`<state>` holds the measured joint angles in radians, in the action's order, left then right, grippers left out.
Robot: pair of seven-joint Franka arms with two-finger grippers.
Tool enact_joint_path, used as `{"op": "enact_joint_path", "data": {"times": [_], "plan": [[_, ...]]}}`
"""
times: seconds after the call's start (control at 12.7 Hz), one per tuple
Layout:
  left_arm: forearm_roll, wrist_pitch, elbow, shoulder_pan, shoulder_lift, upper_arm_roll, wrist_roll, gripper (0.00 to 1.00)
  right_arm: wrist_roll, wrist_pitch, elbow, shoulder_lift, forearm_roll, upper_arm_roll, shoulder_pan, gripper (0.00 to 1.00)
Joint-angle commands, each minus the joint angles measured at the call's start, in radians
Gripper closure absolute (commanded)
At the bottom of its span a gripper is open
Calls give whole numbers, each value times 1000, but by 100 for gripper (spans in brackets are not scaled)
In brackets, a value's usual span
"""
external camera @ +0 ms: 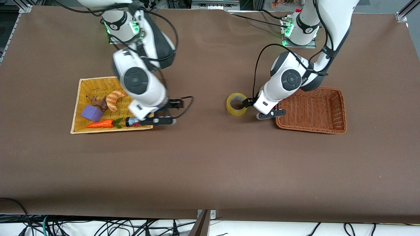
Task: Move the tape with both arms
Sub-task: 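Grasp the tape with the left gripper while the right gripper releases, withdraws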
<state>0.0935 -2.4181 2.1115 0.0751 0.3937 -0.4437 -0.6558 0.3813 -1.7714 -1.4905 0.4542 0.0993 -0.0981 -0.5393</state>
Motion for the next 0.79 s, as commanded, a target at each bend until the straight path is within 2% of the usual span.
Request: {"op": "enact_joint_path", "data": {"times": [0.0,0.16,0.24,0.47,0.55,0.71], "plan": [[-23,-35,31,34,-21,-18,-109,0,-109,130,-27,-67,3,-101,-8,0],[-23,-62,39,61,-6,-18,-134,0,-175,110,-11,-80,11,-173,-7,0],[-23,-85,47,77,2,-18,-143,0,-203,80,10,-101,8,-181,10,0],[-44,-131,76,107,16,-17,-146,0,-235,63,16,-208,20,-167,181,0],[-110,-131,76,106,25,-17,-146,0,-255,66,15,-259,14,-120,244,0],[-227,-133,68,104,54,-17,-149,0,-324,143,-69,-401,-91,50,405,0]]}}
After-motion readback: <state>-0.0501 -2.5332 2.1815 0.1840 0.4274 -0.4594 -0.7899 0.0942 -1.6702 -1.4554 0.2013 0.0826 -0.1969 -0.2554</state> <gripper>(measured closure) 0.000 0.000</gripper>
